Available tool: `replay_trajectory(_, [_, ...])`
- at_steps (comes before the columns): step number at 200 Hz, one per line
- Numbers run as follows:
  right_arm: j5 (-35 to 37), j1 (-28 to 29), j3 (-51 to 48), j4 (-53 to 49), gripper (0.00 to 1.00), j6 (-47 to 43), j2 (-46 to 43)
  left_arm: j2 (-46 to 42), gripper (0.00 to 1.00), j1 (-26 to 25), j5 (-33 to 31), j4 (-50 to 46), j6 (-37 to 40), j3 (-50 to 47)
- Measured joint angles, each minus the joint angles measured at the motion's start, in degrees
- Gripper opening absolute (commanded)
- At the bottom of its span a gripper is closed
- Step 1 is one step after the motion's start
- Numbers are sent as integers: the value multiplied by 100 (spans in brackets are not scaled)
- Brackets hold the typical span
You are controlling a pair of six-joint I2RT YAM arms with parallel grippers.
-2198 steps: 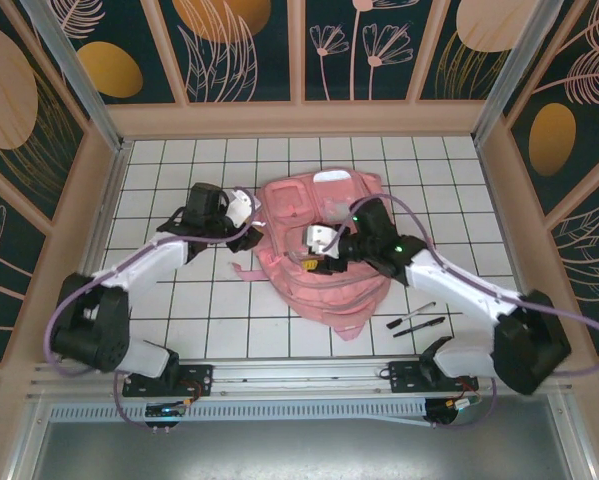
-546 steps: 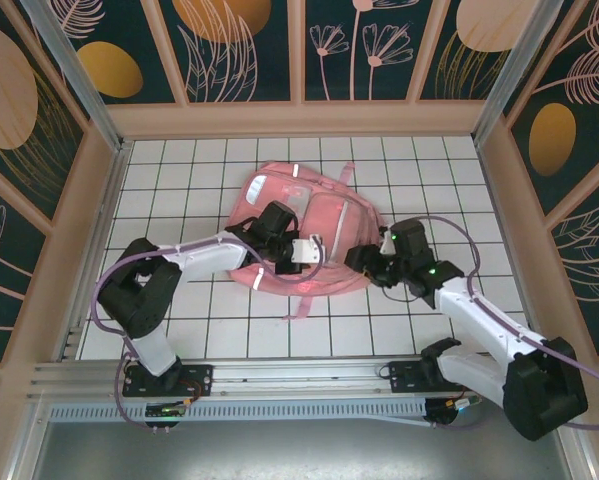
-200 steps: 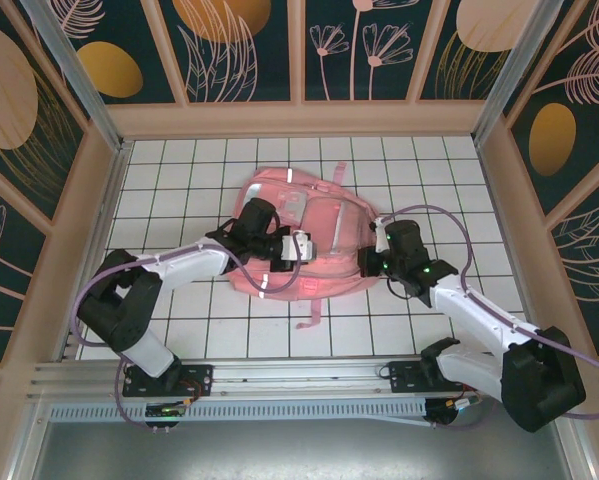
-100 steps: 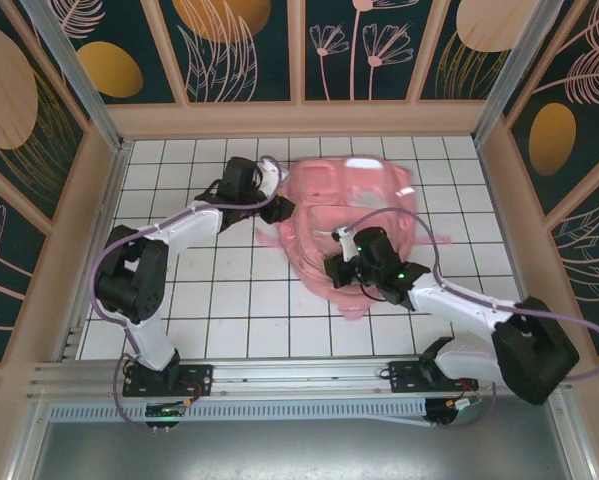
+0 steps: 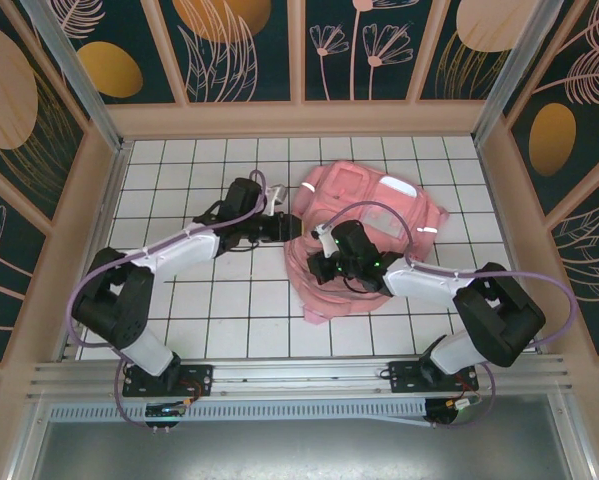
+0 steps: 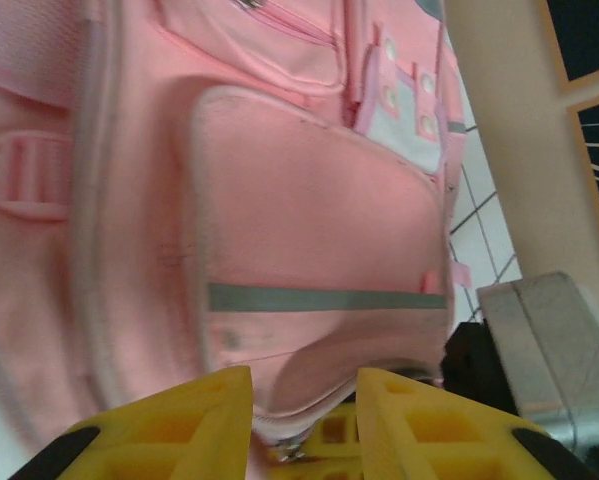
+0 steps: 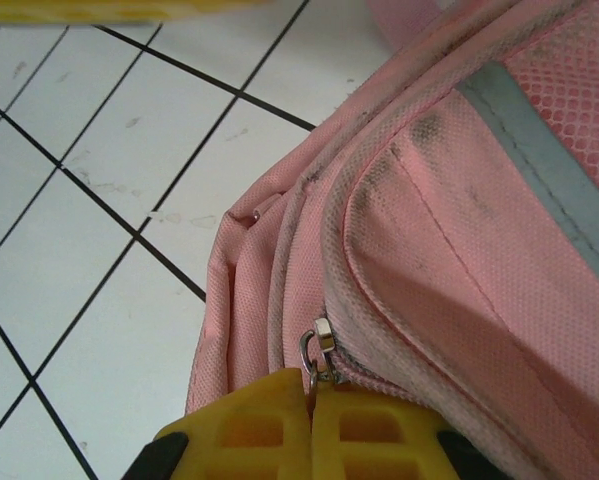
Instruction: Pack the student bag
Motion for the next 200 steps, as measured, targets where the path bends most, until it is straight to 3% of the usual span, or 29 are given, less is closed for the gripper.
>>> replay_trajectory(59, [-42, 87, -31, 59, 0, -22, 15, 664, 35, -37, 79, -345, -442, 186])
replay_trajectory(134, [26, 229, -31, 79, 0, -42, 175, 693, 48, -116, -162, -472, -820, 181])
replay_trajectory(165, [0, 321, -20, 144, 0, -63, 175, 767, 47, -157, -365, -673, -778, 192])
replay_trajectory(184, [-17, 330, -13, 138, 0, -90, 175, 824, 32, -170, -365, -658, -850, 192])
replay_trajectory(200, [-11, 330, 20, 90, 0, -129, 175, 831, 11, -177, -328, -592, -914, 192])
